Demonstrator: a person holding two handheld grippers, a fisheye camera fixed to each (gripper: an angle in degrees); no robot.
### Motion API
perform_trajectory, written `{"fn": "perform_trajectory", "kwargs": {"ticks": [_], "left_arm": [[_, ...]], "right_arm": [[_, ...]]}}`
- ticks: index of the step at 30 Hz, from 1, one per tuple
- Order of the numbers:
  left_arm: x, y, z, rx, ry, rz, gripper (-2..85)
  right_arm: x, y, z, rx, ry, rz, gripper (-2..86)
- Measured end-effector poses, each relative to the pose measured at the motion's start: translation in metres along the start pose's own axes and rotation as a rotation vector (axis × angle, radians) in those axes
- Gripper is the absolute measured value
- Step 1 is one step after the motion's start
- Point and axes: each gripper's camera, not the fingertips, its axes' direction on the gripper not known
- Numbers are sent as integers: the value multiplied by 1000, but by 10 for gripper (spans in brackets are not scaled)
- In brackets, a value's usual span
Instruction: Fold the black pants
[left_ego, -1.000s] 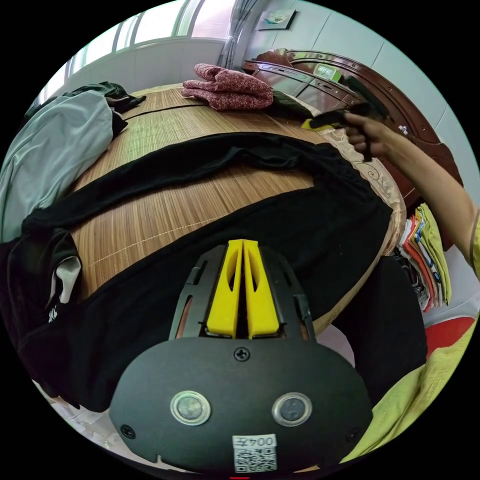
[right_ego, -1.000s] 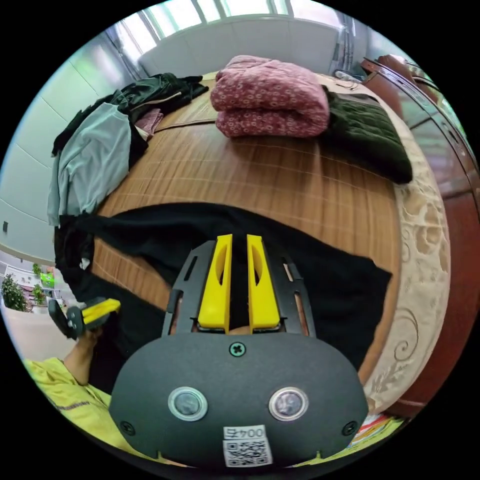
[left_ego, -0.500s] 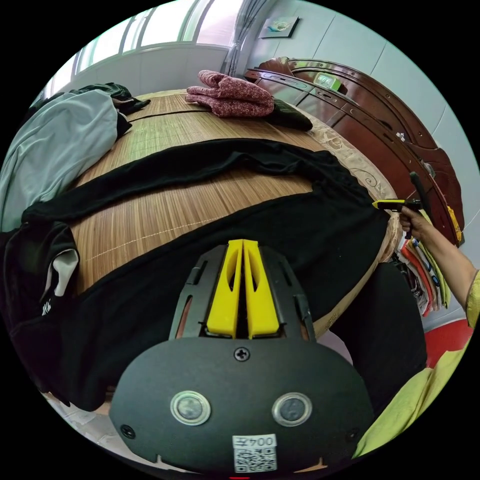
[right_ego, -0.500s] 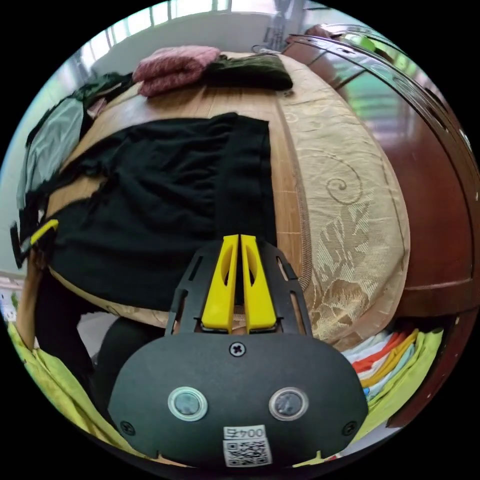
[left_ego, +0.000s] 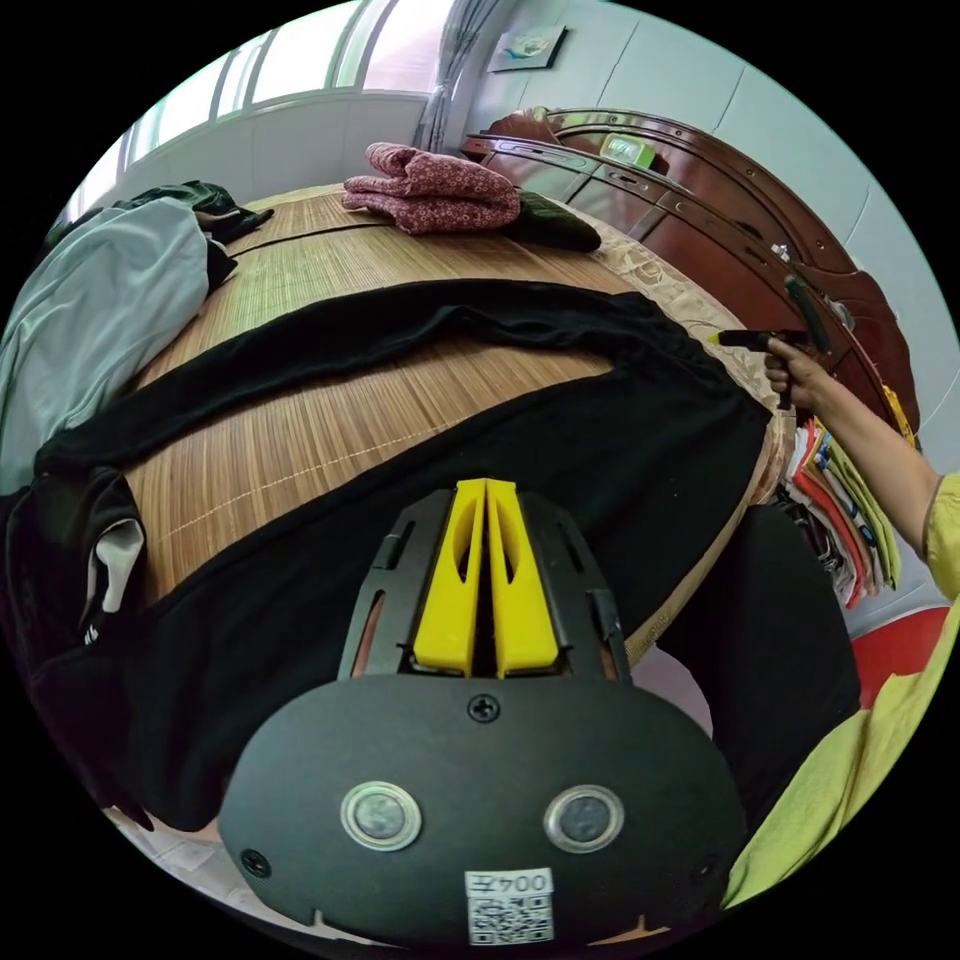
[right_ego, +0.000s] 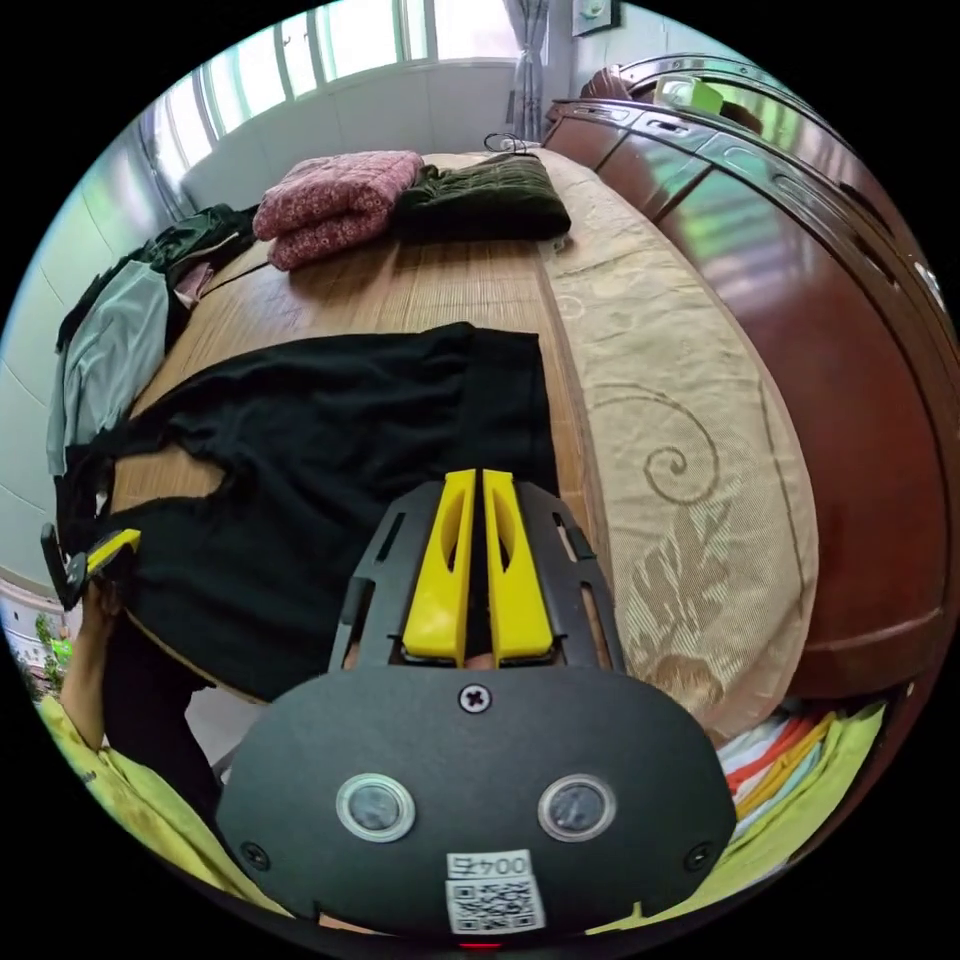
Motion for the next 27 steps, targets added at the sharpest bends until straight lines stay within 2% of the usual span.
{"fn": "perform_trajectory", "kwargs": {"ticks": [3, 6, 9, 11, 13, 17, 22, 25, 27], "left_arm": [[1, 3, -3, -1, -7, 7, 1], [1, 5, -5, -3, -1, 19, 2], [3, 7, -9, -4, 2, 38, 2], [4, 9, -13, 1, 5, 46, 2], [3, 11, -18, 20, 20, 46, 2], [-5, 24, -68, 133, 23, -26, 2], [-35, 81, -154, 263, -131, -142, 2], [-73, 111, -175, 177, -308, -231, 2], [-97, 121, -182, 150, -324, -265, 2]], "right_arm": [[-4, -23, 37, -146, 136, -46, 36], [17, -26, 39, -136, 137, -27, 32], [47, -22, 24, -110, 34, 97, 29], [48, -9, 2, -39, -24, 104, 31], [32, 22, -22, 19, -196, 94, 42], [-12, 85, -35, -18, -408, 76, 63], [-59, 168, -34, -49, -542, 86, 65], [-72, 187, -21, -64, -512, 85, 59], [-78, 190, -14, -100, -456, 75, 39]]}}
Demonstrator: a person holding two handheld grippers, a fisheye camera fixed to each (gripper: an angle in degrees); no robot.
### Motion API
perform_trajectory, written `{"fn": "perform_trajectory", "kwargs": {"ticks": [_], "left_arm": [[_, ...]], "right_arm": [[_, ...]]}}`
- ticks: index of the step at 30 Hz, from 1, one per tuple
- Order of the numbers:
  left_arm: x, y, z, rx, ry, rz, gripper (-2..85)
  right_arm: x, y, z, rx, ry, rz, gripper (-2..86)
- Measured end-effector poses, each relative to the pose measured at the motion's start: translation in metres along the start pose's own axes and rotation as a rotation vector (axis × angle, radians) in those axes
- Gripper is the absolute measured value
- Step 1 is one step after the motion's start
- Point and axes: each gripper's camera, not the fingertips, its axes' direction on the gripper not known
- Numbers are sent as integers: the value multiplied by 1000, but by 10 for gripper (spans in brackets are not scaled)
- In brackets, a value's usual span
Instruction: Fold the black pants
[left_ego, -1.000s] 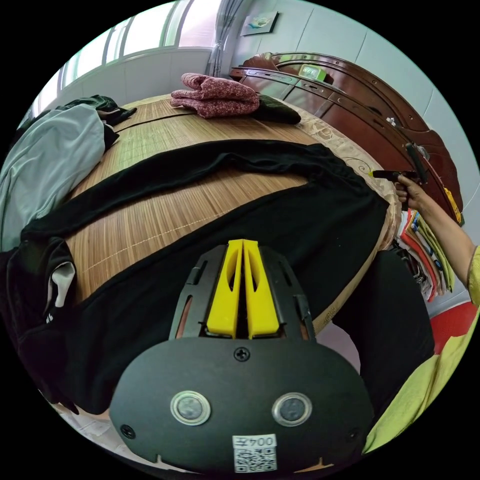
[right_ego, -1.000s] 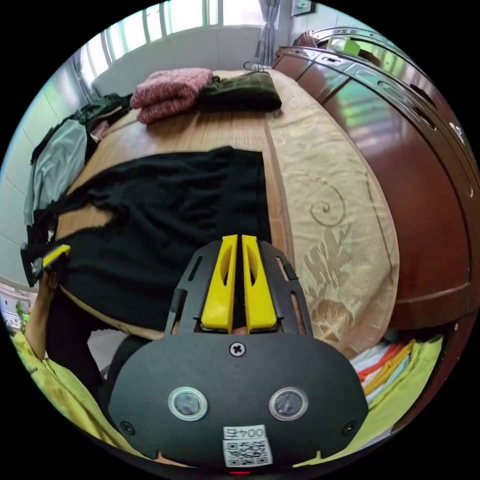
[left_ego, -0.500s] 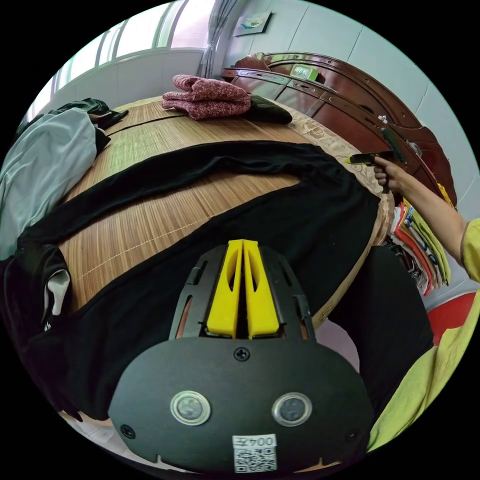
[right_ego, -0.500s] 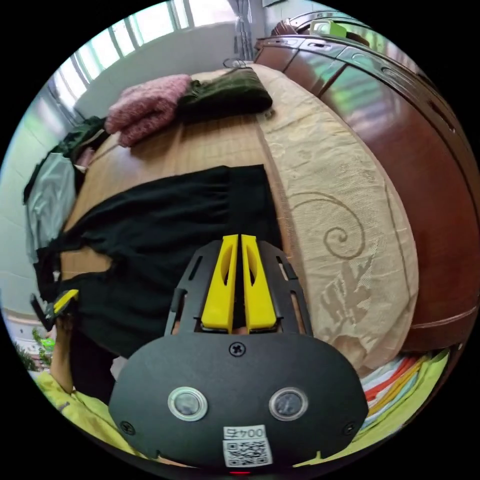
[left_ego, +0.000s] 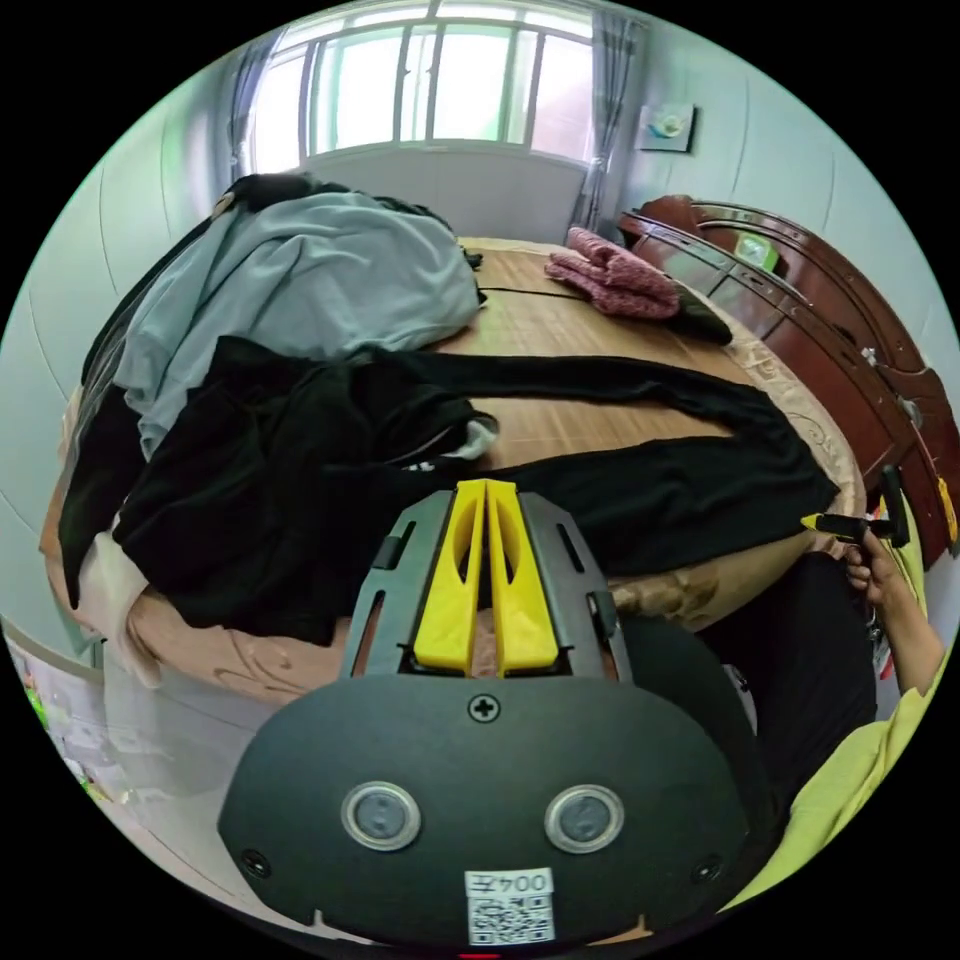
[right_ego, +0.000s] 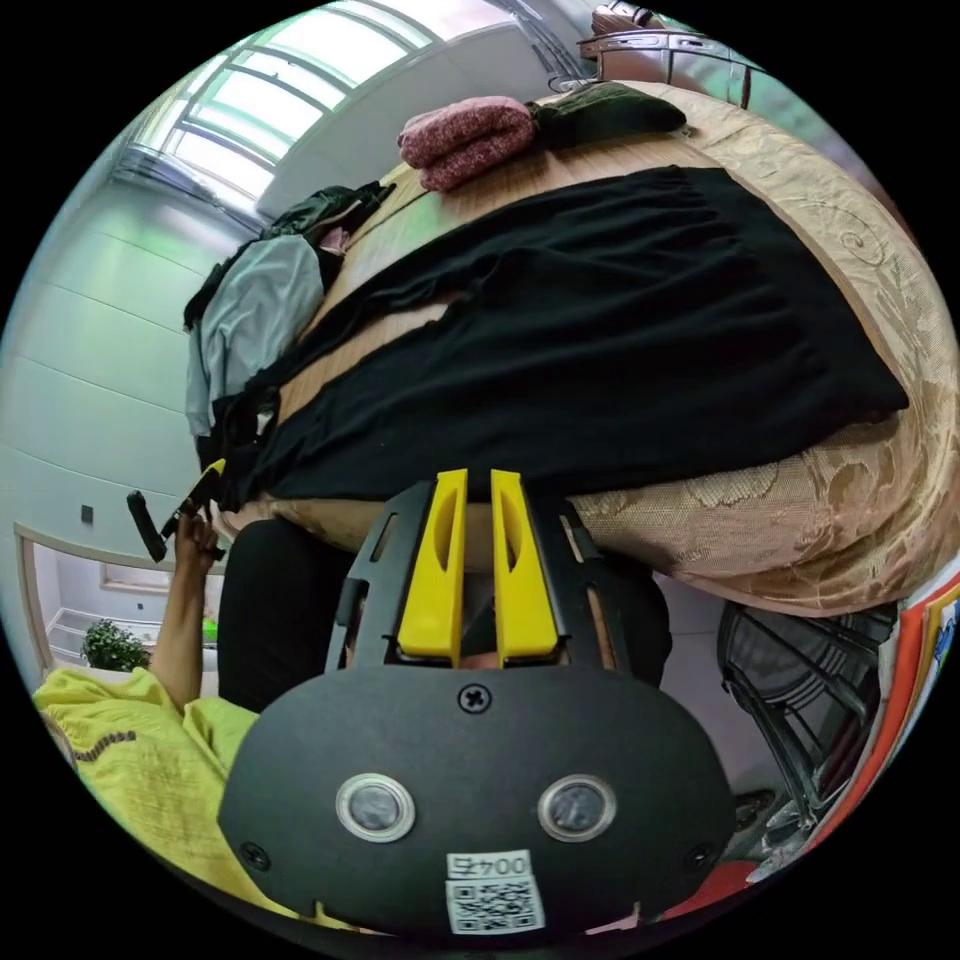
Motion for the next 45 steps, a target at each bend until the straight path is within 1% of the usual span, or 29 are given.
{"fn": "perform_trajectory", "kwargs": {"ticks": [4, 6, 8, 9, 11, 13, 15, 17, 19, 21, 22, 23, 24, 26, 27, 29, 31, 34, 37, 39, 40, 42, 44, 45], "left_arm": [[-34, -18, 15, -64, -99, -14, 2], [-42, -28, 31, -139, -143, -8, 2], [-57, -36, 53, -281, -203, -4, 2], [-62, -37, 54, -291, -201, -10, 3], [-82, -41, 50, -285, -138, -70, 3], [-88, -45, 43, -279, -87, -88, 3], [-81, -49, 29, -236, -24, -43, 2], [-59, -50, 4, -161, -38, 57, 2], [-44, -46, -4, -127, -46, 132, 2], [-40, -43, 11, -218, -85, 166, 3], [-44, -41, 25, -306, -104, 151, 2], [-48, -40, 30, -339, -108, 118, 2], [-48, -41, 28, -324, -102, 101, 2], [-34, -47, 0, -190, 4, 79, 2], [-26, -49, -6, -171, 29, 94, 2], [15, -49, -23, -133, 91, 191, 1], [49, -43, -30, -120, 131, 256, 1], [95, -30, -25, -136, 178, 315, 1], [124, -22, -12, -160, 149, 344, 1], [131, -22, -4, -186, 134, 340, 1], [136, -24, -1, -206, 89, 346, 1], [140, -28, 0, -210, 96, 367, 1], [141, -34, 3, -234, 135, 378, 1], [141, -35, 5, -242, 141, 377, 1]], "right_arm": [[-5, -5, 8, -39, 98, -6, 6], [-8, -6, 11, -44, 127, -13, 1], [-8, -7, 14, -55, 140, -12, -2], [-7, -7, 18, -72, 142, -8, -3], [-6, -9, 21, -86, 141, -8, -4], [-6, -11, 24, -88, 142, -14, -6], [-6, -12, 26, -85, 142, -15, -7], [-6, -14, 28, -82, 139, -11, -7], [-7, -16, 31, -78, 136, -5, -7], [-8, -18, 34, -77, 132, -2, -6], [-8, -20, 36, -78, 130, -2, -5], [-9, -21, 37, -77, 129, -3, -5], [-10, -22, 38, -74, 127, -4, -2], [-14, -23, 40, -64, 137, -12, 4], [-19, -22, 41, -53, 155, -27, 11], [-29, -21, 42, -30, 197, -56, 33], [-40, -22, 45, 1, 264, -68, 40], [-43, -30, 52, 4, 282, -48, 28], [-46, -39, 53, 26, 283, -39, 2], [-54, -48, 53, 40, 301, -73, -3], [-58, -58, 54, 44, 320, -95, -4], [-59, -76, 59, 16, 341, -100, -6], [-55, -99, 67, -60, 361, -99, -7], [-50, -115, 75, -130, 367, -101, -7]]}}
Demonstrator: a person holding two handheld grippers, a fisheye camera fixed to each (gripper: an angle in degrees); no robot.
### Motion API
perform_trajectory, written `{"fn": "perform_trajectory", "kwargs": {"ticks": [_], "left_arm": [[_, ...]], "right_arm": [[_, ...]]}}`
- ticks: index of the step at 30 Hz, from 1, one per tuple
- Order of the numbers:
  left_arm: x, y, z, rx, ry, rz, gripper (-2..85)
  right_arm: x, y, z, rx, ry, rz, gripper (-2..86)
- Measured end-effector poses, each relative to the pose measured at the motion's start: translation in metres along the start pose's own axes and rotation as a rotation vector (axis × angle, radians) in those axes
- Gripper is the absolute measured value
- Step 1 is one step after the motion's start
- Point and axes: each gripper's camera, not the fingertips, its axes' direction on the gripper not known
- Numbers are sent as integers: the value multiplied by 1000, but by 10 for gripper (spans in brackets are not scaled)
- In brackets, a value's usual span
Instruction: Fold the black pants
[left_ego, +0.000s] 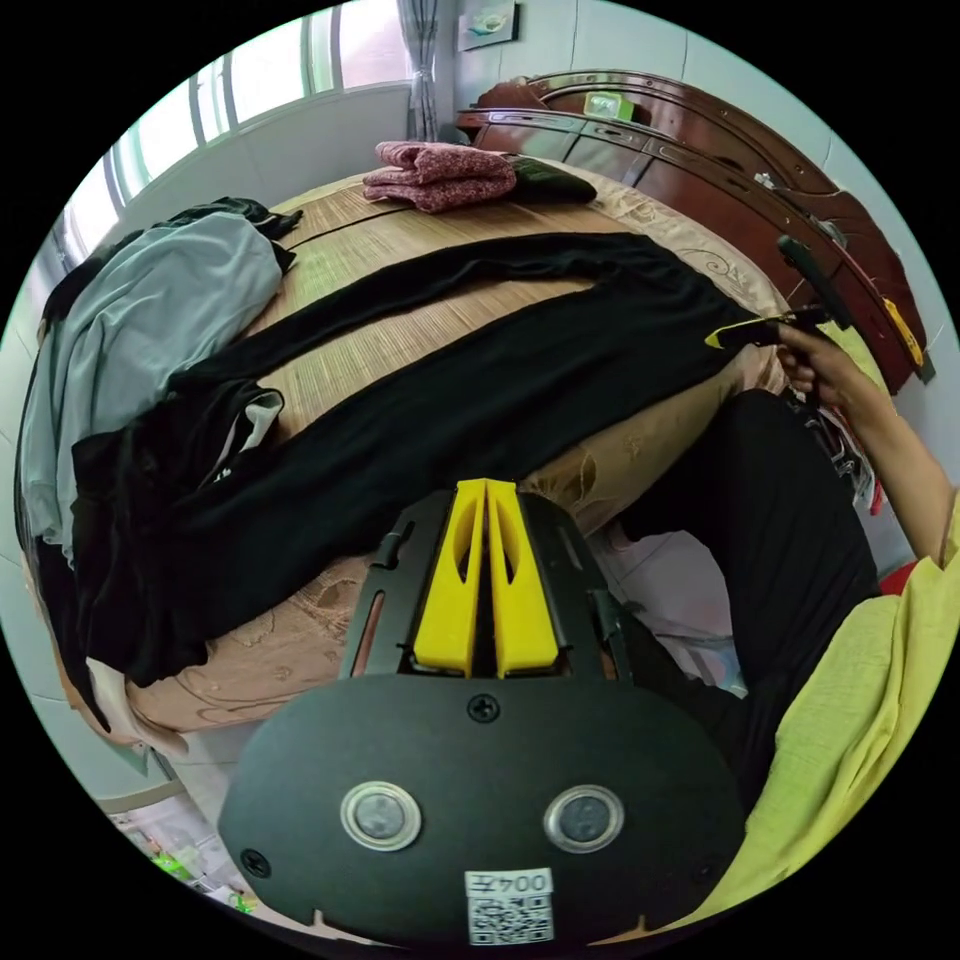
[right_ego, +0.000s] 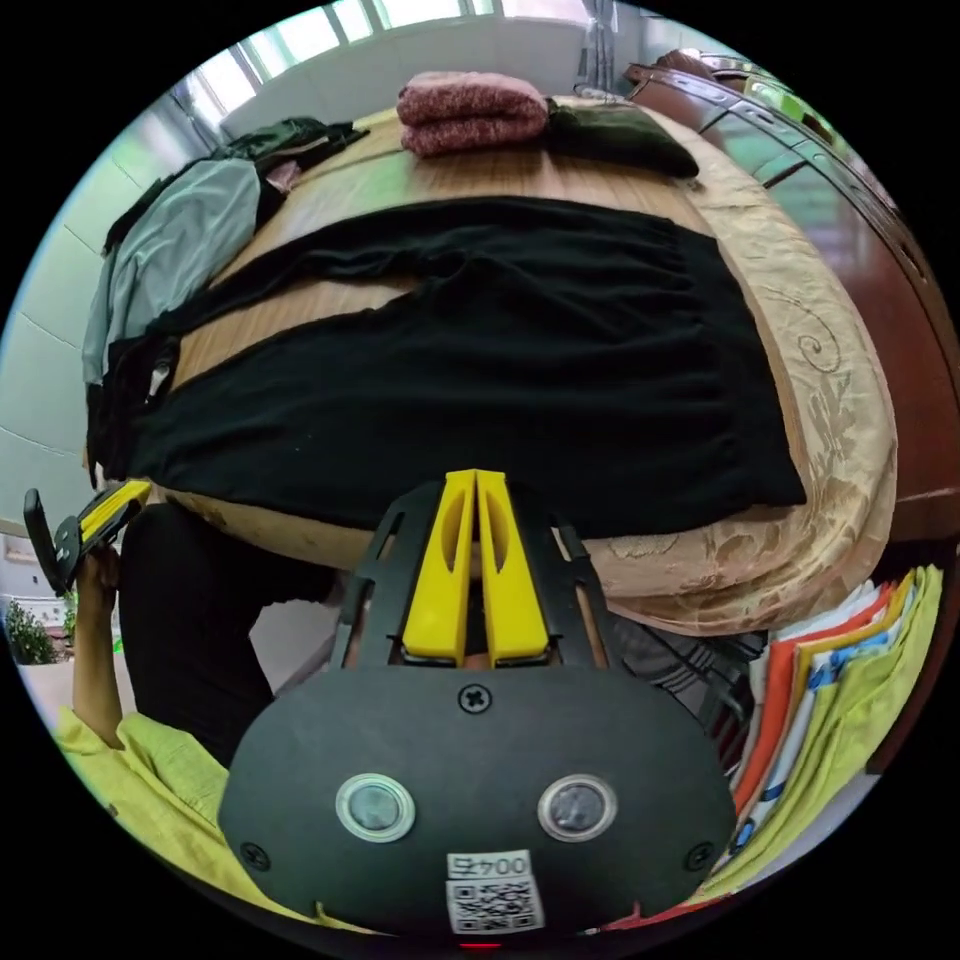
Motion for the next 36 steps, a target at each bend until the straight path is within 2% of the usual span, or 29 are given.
{"fn": "perform_trajectory", "kwargs": {"ticks": [7, 10, 13, 17, 22, 26, 31, 36], "left_arm": [[7, -27, 11, -70, 1, 58, 1], [-4, -44, 3, -23, 39, 41, 1], [-36, -75, -10, 48, 56, -3, 1], [-83, -144, -18, 87, -72, 36, 2], [-131, -238, 7, 5, -209, 108, 3], [-154, -308, 52, -110, -196, 133, 4], [-151, -348, 101, -209, -124, 228, 7], [-147, -373, 125, -217, -111, 285, 11]], "right_arm": [[16, -89, 27, -341, -166, -97, -8], [2, -112, 36, -414, -125, -166, -7], [-14, -126, 42, -437, -62, -207, -5], [-26, -138, 48, -440, -31, -226, -4], [-27, -154, 56, -429, -89, -215, -4], [-36, -164, 62, -435, -75, -224, -3], [-63, -171, 70, -426, 17, -279, -3], [-73, -179, 76, -427, 8, -285, -4]]}}
